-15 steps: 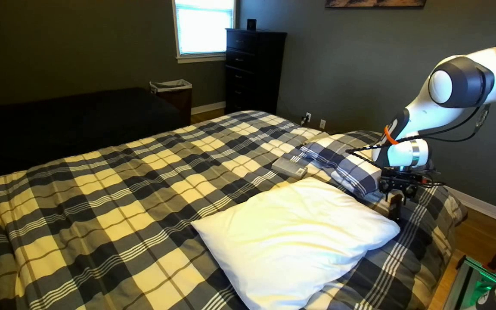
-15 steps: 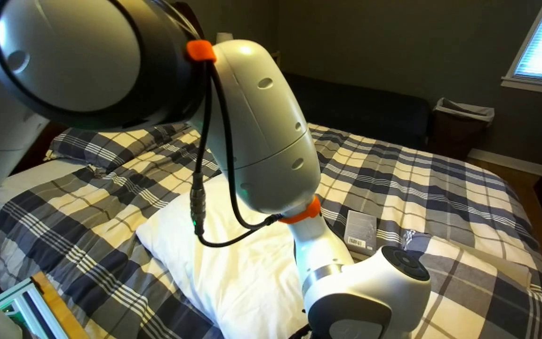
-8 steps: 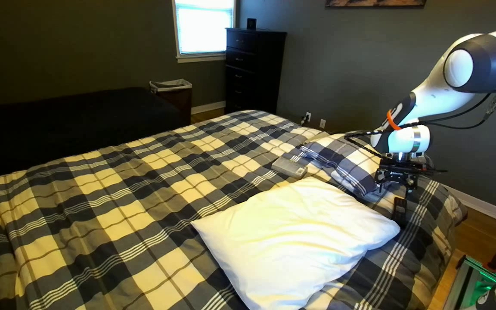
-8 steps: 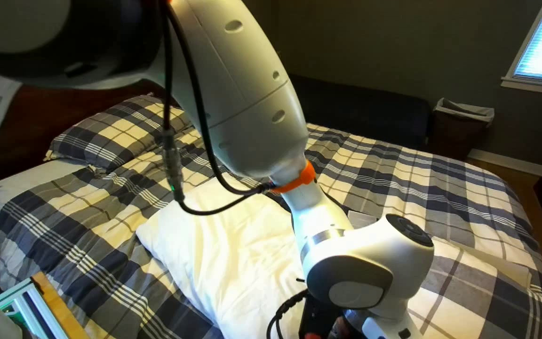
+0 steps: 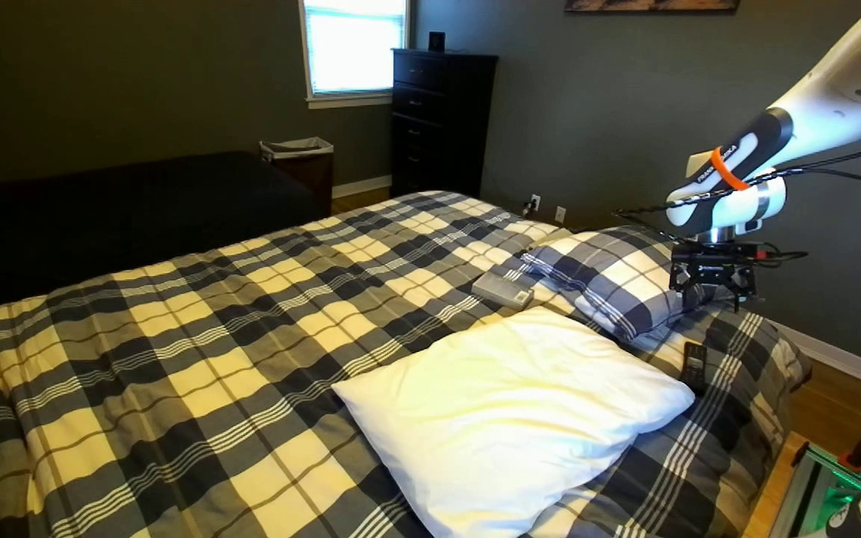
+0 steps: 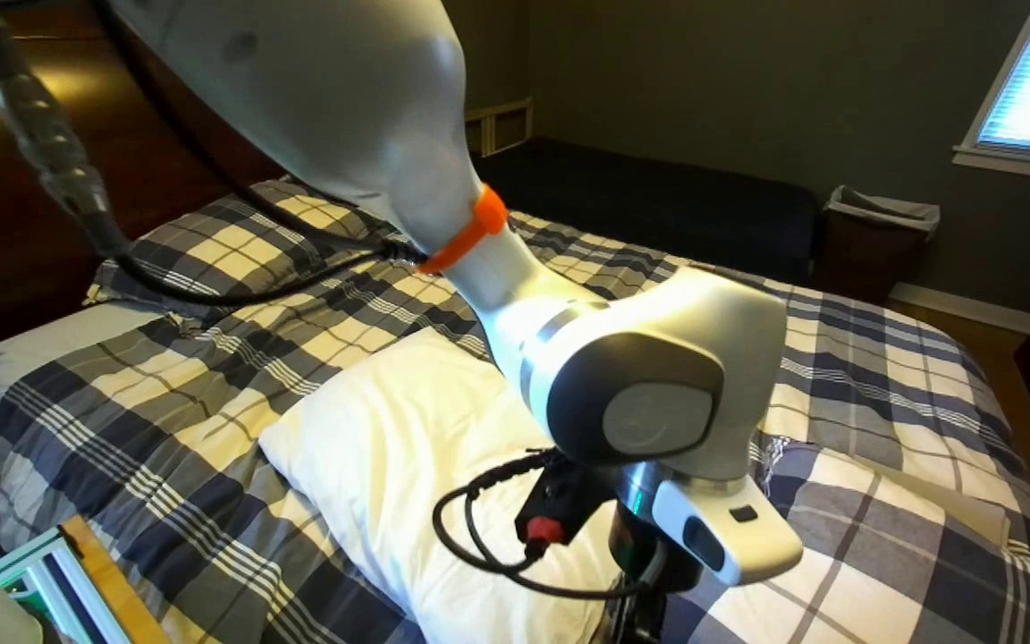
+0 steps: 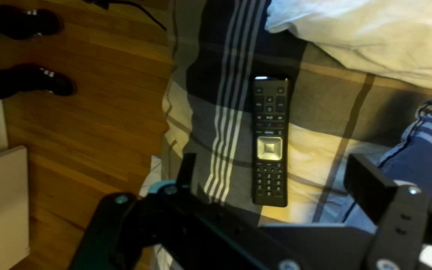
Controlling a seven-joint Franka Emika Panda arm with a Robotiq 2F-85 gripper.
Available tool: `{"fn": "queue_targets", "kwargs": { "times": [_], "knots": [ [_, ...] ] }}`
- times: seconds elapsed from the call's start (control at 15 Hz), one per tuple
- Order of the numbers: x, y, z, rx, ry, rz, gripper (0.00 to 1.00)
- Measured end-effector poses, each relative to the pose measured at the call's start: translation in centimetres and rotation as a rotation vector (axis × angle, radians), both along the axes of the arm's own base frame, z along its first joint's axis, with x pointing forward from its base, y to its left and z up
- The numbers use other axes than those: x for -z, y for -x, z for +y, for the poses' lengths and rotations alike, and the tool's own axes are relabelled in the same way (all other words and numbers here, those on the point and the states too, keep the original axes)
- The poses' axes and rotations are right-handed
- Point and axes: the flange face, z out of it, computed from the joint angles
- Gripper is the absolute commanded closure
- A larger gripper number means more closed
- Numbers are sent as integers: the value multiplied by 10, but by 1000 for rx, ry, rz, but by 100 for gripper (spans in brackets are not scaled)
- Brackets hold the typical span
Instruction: Move the top pillow to the right, then put the remote on the bed
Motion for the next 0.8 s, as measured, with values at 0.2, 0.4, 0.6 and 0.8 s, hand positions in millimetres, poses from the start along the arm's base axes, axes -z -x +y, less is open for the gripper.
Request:
{"fn": "queue_targets", "kwargs": {
  "times": [0.2,0.4,0.6,0.8],
  "knots": [
    [-31,-1,15,39,62,49,0],
    [-53,-4,32,52,98,73,0],
    [-63,-7,42,50,110,68,0],
    [-62,-4,41,54,109,71,0]
  ]
}}
